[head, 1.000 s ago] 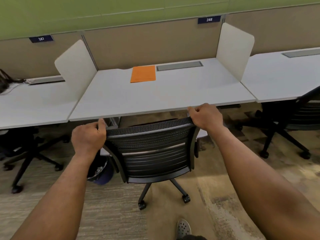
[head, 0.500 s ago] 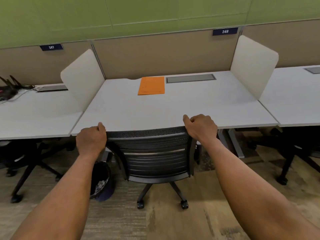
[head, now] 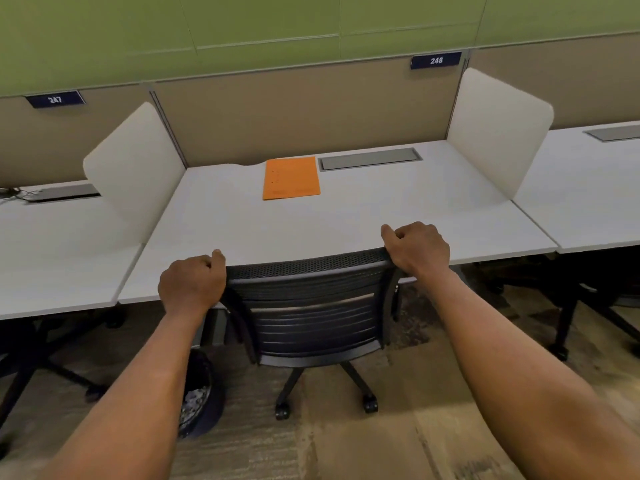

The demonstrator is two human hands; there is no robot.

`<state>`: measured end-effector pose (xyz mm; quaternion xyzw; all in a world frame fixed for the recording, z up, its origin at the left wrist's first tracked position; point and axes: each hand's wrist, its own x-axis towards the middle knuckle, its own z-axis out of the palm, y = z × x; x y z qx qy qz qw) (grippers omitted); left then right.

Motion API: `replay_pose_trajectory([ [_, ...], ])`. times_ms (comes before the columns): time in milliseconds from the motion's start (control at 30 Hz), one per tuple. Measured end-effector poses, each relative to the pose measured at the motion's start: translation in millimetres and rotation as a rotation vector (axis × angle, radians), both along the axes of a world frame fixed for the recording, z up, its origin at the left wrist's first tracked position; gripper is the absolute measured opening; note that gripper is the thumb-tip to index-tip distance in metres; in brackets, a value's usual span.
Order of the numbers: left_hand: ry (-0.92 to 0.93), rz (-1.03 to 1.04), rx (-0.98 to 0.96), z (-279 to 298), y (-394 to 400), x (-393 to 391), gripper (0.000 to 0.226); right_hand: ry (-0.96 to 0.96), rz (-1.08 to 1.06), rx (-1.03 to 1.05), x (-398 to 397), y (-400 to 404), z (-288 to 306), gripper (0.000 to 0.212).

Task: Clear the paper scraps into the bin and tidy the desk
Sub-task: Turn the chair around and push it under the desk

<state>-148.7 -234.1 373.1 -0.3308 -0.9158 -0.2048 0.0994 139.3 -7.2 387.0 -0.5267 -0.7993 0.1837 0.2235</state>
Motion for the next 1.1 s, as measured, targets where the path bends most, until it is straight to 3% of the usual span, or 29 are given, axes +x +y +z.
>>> replay_pose_trajectory([
  [333, 0.004, -0.05, -0.016, 1, 26, -28, 0.058, -0.019, -0.054, -0.016, -24, 27, 3, 0.056],
  [1100, -0.067, -0.089, 0.073, 0, 61, -51, 0.063, -0.005, -0.059, -0.048, -45, 58, 6, 0.05],
])
